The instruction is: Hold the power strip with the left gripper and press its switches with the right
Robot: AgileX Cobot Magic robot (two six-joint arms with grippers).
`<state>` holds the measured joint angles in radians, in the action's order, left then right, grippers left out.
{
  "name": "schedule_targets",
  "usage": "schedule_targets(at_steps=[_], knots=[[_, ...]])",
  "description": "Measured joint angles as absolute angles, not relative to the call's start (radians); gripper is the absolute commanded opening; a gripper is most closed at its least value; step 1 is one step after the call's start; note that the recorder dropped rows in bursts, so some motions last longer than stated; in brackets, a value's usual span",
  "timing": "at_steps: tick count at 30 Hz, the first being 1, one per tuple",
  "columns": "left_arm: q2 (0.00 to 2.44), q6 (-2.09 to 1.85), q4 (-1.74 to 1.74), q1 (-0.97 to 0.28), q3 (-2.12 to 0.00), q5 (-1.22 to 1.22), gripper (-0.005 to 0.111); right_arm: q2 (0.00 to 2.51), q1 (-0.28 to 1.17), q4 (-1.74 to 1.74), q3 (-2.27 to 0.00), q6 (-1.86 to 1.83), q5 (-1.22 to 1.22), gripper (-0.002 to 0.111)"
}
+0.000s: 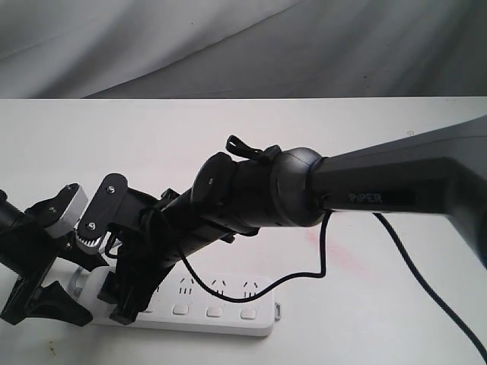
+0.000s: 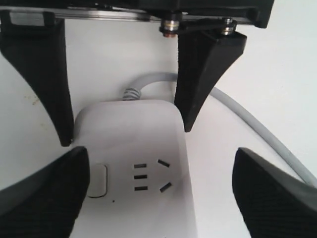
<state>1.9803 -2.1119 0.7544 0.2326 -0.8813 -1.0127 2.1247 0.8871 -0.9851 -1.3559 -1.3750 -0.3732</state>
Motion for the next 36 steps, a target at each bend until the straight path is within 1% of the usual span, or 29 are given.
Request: schedule_targets(at_steps=[36], knots=[[1.980, -2.112, 0.754, 0.233, -0.881, -1.013, 0.064, 2.139, 0.887, -0.989, -1.356, -1.411, -0.356, 0.073]])
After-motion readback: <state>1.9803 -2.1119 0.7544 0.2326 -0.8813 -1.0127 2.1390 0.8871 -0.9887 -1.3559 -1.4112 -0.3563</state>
